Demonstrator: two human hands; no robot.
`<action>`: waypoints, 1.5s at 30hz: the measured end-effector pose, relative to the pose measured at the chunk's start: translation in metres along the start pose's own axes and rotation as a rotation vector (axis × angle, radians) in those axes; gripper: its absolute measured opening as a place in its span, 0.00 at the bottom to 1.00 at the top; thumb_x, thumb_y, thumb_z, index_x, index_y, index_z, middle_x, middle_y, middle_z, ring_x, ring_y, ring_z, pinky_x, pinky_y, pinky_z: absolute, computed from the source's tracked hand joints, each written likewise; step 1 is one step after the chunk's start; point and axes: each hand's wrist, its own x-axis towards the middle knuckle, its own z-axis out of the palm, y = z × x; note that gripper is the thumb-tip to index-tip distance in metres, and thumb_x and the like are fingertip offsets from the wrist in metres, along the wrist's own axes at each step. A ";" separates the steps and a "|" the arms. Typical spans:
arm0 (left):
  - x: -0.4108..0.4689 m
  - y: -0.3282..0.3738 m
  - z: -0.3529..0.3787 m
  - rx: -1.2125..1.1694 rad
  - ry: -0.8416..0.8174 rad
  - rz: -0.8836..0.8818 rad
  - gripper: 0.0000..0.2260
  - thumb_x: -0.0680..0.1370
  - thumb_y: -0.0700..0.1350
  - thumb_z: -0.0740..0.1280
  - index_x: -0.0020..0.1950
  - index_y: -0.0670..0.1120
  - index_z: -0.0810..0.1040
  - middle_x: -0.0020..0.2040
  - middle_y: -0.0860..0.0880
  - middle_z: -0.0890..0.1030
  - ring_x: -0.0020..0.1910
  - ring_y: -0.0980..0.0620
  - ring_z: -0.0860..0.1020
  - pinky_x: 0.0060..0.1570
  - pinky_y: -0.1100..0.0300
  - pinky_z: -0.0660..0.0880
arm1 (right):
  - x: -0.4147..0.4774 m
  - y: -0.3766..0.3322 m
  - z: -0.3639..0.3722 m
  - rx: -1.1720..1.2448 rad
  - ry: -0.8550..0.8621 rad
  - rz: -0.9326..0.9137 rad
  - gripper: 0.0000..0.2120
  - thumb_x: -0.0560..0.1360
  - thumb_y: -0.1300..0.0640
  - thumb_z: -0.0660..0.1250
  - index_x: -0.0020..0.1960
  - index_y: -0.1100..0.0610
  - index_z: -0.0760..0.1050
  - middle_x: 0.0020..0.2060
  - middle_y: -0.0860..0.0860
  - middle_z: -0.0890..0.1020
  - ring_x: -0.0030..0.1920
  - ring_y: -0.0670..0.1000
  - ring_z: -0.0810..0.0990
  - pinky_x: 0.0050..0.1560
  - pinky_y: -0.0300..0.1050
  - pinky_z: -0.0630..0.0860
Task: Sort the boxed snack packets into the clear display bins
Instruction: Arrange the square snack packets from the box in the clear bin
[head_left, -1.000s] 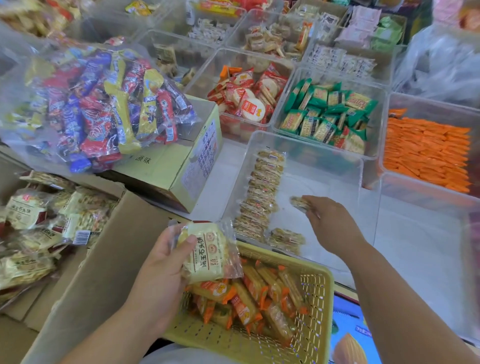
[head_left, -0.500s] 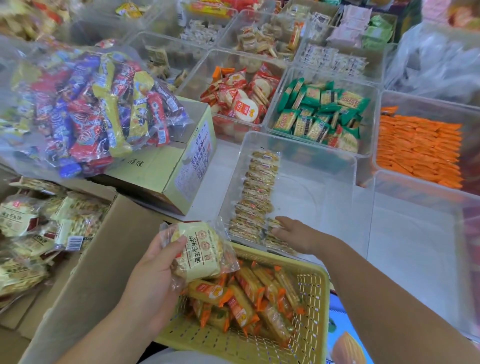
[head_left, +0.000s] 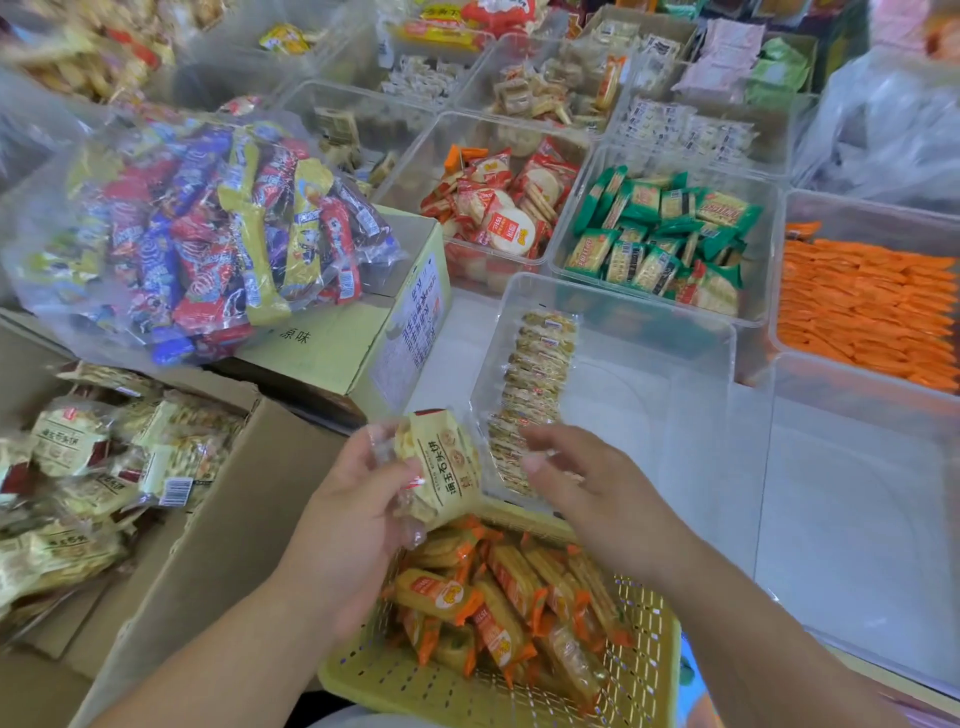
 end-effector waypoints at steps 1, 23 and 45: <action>0.001 0.000 0.005 0.074 -0.010 0.043 0.12 0.80 0.40 0.67 0.60 0.53 0.81 0.56 0.43 0.86 0.44 0.49 0.85 0.32 0.58 0.75 | -0.008 -0.012 0.007 0.059 -0.028 -0.022 0.32 0.72 0.26 0.58 0.72 0.38 0.69 0.63 0.35 0.76 0.58 0.32 0.76 0.59 0.42 0.76; 0.064 -0.024 0.006 1.805 -0.325 0.031 0.50 0.73 0.77 0.58 0.85 0.51 0.46 0.85 0.51 0.49 0.82 0.46 0.56 0.76 0.49 0.60 | 0.073 0.132 -0.045 -0.537 -0.074 0.267 0.19 0.86 0.55 0.54 0.74 0.58 0.69 0.68 0.61 0.75 0.64 0.63 0.75 0.64 0.52 0.72; 0.039 -0.023 -0.026 1.534 -0.273 0.232 0.41 0.77 0.69 0.64 0.84 0.59 0.50 0.84 0.54 0.52 0.82 0.50 0.51 0.80 0.48 0.52 | 0.072 0.083 -0.018 -0.491 -0.102 0.313 0.30 0.82 0.38 0.58 0.79 0.51 0.62 0.76 0.54 0.68 0.72 0.59 0.70 0.68 0.52 0.68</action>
